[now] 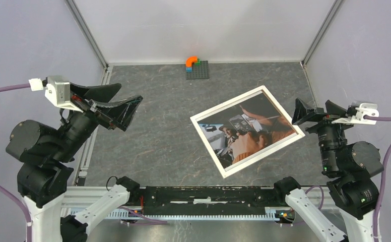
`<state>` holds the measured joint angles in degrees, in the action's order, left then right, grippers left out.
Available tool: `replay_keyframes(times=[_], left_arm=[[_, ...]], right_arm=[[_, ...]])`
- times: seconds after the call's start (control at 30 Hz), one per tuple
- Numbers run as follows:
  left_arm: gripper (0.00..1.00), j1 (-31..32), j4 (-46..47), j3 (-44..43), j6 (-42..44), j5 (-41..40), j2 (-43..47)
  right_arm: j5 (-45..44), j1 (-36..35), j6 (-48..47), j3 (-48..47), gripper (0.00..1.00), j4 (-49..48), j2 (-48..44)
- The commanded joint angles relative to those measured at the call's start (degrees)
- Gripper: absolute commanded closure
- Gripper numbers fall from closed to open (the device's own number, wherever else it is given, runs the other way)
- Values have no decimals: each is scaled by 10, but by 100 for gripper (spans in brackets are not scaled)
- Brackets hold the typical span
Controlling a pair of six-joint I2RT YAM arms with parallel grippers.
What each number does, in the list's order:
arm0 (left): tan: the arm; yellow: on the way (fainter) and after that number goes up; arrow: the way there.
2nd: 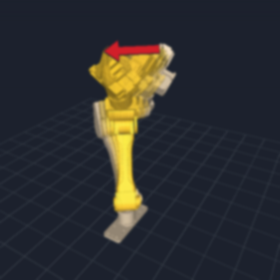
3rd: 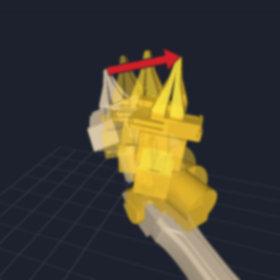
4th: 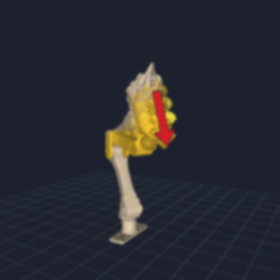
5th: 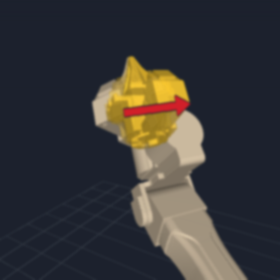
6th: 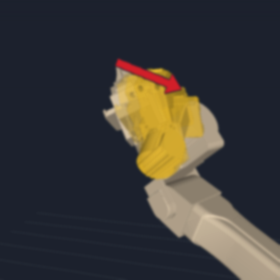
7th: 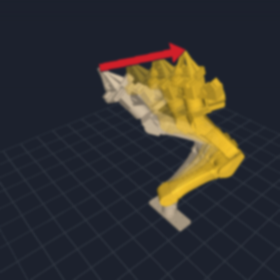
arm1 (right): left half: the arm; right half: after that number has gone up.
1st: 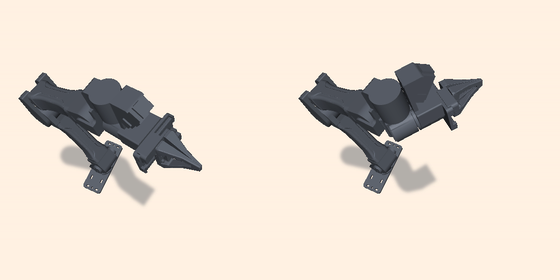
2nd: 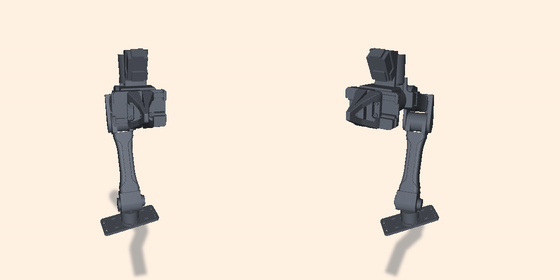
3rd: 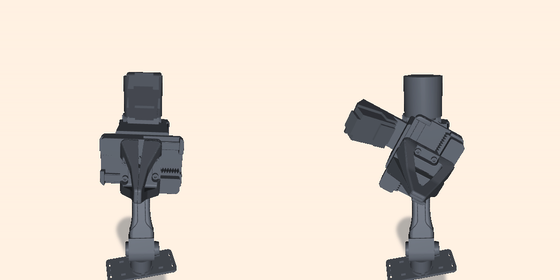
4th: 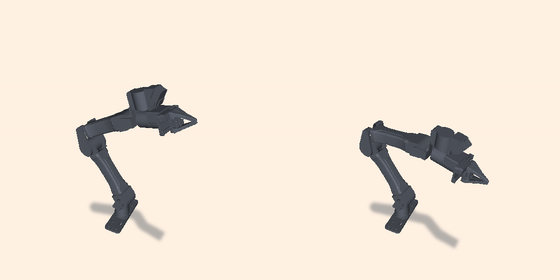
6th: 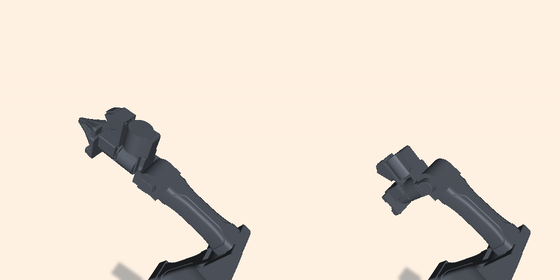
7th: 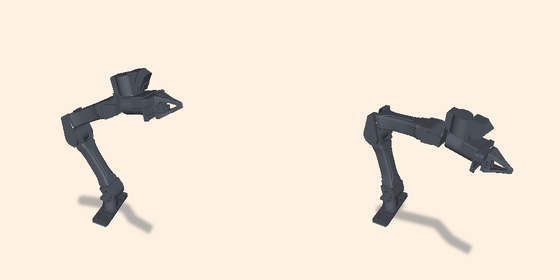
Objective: Put the photo into the frame
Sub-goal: Reset both arms
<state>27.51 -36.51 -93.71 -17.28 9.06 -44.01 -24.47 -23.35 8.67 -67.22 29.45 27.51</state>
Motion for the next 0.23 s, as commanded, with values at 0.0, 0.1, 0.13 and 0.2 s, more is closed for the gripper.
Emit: replay_keyframes(times=[0.0, 0.1, 0.13, 0.2], left_arm=[[0, 2, 23, 13, 50, -46, 12], [0, 2, 19, 15, 55, -52, 11], [0, 2, 18, 16, 56, -52, 10], [0, 2, 20, 21, 56, -57, 8]], right_arm=[[3, 0, 4, 14, 2, -37, -13], [15, 0, -12, 21, 2, -38, -13], [1, 0, -11, 14, 2, -22, -4], [-17, 0, -14, 15, 2, -18, 5]])
